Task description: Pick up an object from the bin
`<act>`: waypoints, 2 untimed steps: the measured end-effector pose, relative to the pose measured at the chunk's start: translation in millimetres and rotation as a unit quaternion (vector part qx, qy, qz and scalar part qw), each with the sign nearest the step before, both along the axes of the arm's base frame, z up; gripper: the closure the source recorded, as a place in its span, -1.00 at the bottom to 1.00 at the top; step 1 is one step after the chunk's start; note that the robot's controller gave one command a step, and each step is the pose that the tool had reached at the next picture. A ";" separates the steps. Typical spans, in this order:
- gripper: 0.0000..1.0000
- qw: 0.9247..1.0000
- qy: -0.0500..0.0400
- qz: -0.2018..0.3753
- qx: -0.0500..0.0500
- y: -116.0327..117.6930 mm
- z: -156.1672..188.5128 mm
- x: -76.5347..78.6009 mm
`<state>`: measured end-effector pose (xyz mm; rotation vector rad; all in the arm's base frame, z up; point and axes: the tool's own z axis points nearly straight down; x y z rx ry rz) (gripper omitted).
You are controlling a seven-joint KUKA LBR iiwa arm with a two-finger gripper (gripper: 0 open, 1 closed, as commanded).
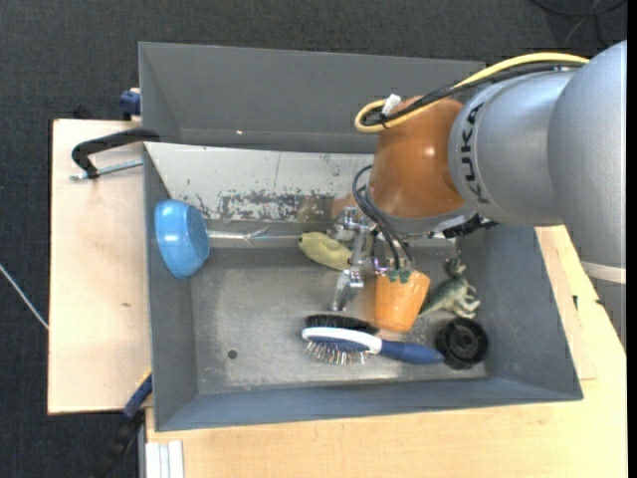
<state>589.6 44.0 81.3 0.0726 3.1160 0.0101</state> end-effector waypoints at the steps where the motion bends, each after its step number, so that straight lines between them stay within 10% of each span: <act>1: 1.00 1.000 -0.002 -0.001 -0.001 -1.2 1.9 1.3; 2: 1.00 0.999 0.004 0.042 -0.003 -12.7 179.1 -9.3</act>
Offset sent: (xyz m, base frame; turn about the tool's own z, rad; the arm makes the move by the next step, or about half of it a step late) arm 0.0000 0.0000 0.0000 0.0000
